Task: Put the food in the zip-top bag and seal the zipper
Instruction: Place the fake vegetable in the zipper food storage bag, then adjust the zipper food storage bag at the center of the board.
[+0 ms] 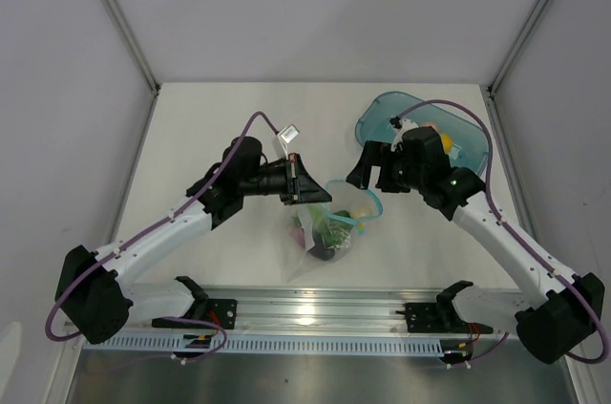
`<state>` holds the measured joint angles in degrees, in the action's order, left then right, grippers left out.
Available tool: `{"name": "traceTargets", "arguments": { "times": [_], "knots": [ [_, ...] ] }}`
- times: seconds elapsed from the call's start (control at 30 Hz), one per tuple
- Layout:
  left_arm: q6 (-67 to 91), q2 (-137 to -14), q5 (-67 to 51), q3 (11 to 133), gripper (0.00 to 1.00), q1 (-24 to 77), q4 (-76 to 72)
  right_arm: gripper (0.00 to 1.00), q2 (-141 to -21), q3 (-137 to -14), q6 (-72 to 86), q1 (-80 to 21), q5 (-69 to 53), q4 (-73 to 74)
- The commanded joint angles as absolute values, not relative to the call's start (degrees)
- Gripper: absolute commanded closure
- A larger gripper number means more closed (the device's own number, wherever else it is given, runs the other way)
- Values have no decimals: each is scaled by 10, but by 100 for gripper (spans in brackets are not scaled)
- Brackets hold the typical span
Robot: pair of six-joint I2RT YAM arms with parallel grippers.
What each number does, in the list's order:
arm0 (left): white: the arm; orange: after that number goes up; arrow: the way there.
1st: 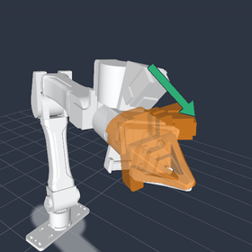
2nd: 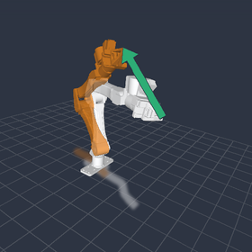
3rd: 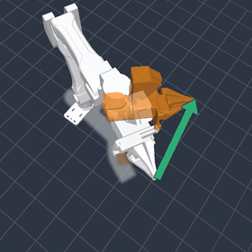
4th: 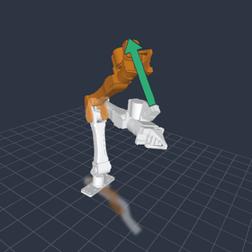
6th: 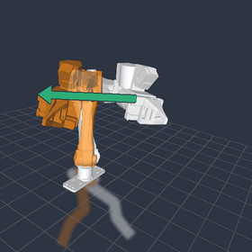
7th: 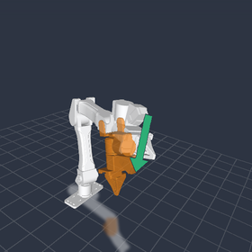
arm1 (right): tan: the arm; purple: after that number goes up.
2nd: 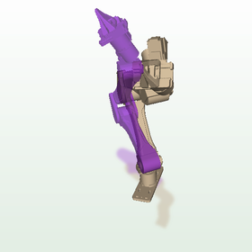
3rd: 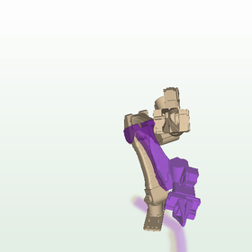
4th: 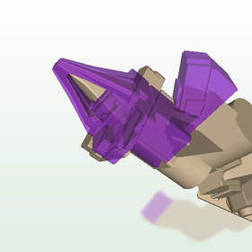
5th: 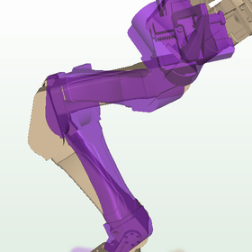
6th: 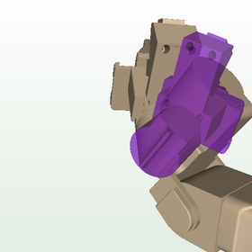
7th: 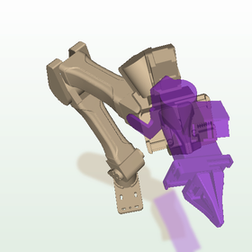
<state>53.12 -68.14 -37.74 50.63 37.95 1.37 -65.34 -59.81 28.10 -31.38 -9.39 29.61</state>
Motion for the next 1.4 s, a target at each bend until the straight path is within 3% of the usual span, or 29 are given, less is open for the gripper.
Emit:
{"name": "traceTargets", "arguments": {
  "times": [0.0, 0.2, 0.4, 0.5, 1.03, 1.37],
  "knots": [
    [538, -658, -390, 504, 99, 377, -11, 1, -647, -604, 314, -264, -90, 333],
    [537, -658, -393, 504, 99, 376, -11, 1, -635, -551, 293, -222, -153, 343],
    [537, -660, -395, 499, 99, 376, -15, 21, -603, -475, 292, -224, -180, 331],
    [538, -661, -396, 497, 100, 377, -17, 37, -587, -447, 295, -224, -190, 318],
    [534, -656, -381, 497, 99, 375, -6, 35, -516, -463, 287, -208, -115, 399],
    [531, -668, -387, 509, 99, 375, -5, 40, -506, -389, 323, -206, -198, 329]
  ]
}}
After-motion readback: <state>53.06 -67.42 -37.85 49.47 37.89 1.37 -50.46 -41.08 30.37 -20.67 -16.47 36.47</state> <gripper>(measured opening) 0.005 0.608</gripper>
